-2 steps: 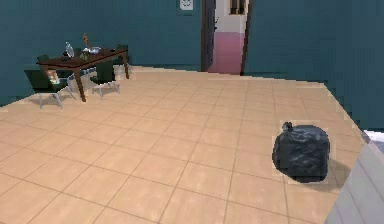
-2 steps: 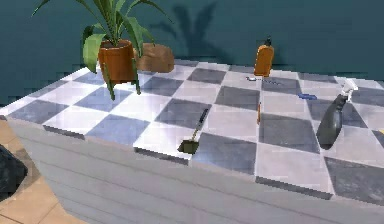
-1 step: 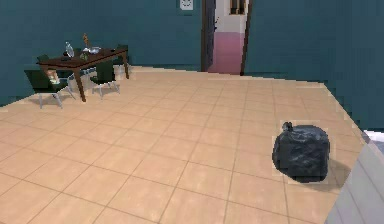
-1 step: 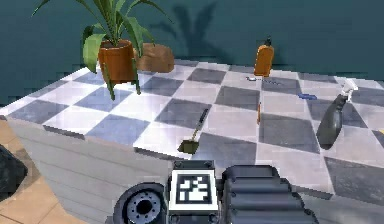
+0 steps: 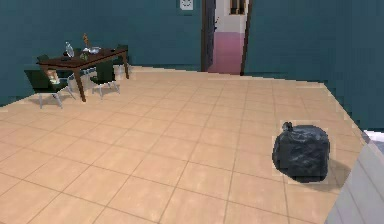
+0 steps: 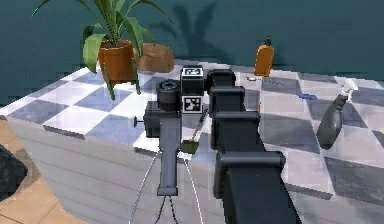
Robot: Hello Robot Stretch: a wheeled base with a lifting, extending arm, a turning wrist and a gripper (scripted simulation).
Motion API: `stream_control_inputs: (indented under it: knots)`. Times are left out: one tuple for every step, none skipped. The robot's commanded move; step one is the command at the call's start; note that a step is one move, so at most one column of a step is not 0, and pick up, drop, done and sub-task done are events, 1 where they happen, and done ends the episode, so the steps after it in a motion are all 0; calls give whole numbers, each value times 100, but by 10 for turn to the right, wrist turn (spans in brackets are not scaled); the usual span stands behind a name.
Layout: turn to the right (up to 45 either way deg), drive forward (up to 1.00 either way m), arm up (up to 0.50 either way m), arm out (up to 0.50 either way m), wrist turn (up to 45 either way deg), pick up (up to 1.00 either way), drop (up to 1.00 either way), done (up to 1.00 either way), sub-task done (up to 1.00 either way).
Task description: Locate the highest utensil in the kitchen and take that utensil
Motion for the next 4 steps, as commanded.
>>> stream_control_inputs:
  knots:
    - [0,0,0,0,450,0,0,0,0]
    - [0,0,0,0,450,0,0,0,0]
    - [0,0,0,0,450,0,0,0,0]
    - [0,0,0,0,450,0,0,0,0]
